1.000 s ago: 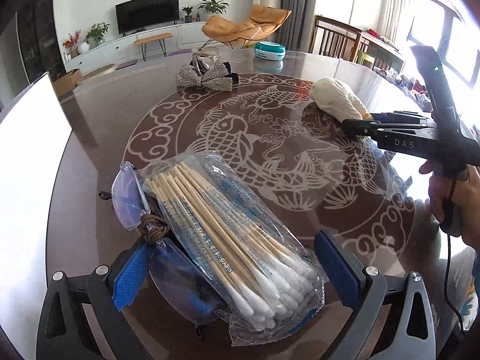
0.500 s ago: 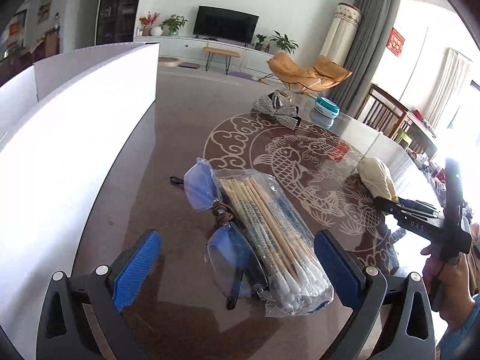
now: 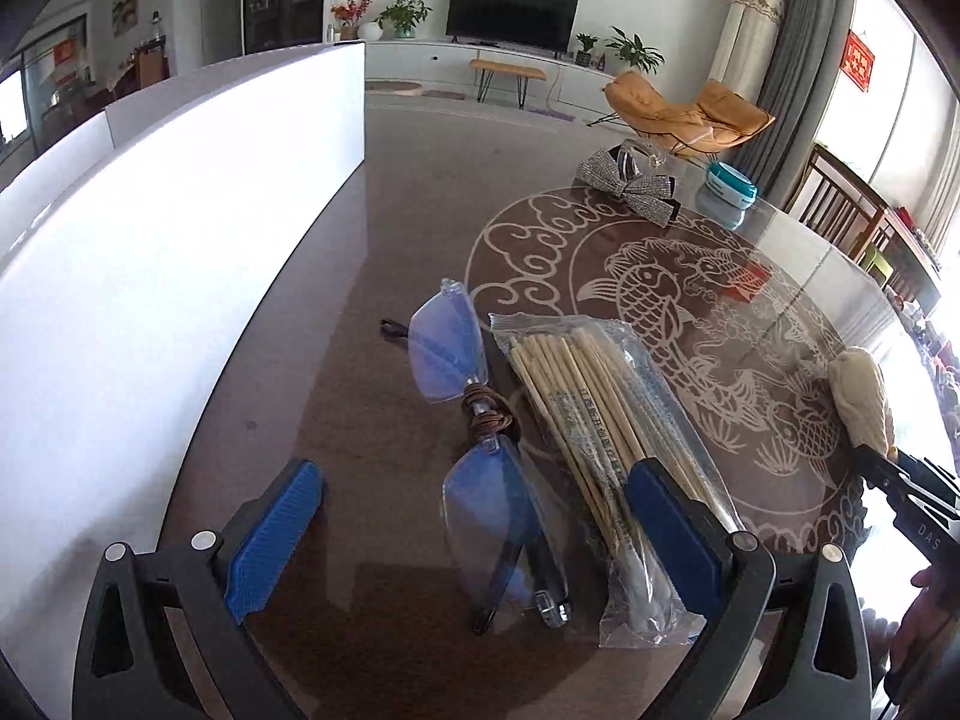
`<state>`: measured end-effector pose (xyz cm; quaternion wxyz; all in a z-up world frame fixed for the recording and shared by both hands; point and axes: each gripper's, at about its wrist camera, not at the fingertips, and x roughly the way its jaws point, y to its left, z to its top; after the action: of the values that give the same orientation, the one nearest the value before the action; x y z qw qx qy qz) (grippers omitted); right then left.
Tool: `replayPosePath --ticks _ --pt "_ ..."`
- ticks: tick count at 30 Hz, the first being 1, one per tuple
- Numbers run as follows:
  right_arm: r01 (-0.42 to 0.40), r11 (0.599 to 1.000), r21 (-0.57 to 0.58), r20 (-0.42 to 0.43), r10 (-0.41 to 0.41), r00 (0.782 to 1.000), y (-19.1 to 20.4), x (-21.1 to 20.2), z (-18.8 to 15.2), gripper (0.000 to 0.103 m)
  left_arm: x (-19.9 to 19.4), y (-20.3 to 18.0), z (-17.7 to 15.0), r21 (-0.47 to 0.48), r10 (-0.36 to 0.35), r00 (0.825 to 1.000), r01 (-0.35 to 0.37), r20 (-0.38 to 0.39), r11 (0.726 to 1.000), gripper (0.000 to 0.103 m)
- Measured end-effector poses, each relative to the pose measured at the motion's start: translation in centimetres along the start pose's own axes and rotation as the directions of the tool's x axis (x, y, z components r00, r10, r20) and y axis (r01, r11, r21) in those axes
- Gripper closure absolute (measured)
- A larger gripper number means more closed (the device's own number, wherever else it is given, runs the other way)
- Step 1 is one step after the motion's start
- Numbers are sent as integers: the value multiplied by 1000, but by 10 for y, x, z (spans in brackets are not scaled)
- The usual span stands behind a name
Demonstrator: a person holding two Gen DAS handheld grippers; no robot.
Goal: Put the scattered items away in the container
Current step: 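Lower the left tool toward the blue-framed glasses beside the cotton swab bag, then close the left tool on the glasses while the right tool holds the sock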
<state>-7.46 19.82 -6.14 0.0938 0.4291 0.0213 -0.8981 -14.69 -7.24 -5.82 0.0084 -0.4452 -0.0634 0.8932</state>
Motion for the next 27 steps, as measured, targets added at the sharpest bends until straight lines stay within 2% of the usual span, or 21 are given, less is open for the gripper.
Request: replayPosePath --ticks 5,11,16,19,27 --pt "-8 1000 30 4 8 1000 -7 -13 -15 68 4 -13 7 53 -44 999 44 -8 998 0" --pt "1 999 32 4 -2 1000 -8 -20 -22 68 -9 11 -1 -61 -55 998 56 13 997 0" --pt "15 1000 13 1 -15 1000 -5 -20 -22 68 -5 4 -1 -10 12 1000 -12 -15 1000 0" --pt "15 1000 14 1 -15 1000 -5 -20 -22 68 5 -10 2 59 105 993 -102 -47 993 0" --pt "26 1000 4 -1 -26 1000 -4 -19 -21 68 19 -11 16 90 92 994 -86 -59 992 0"
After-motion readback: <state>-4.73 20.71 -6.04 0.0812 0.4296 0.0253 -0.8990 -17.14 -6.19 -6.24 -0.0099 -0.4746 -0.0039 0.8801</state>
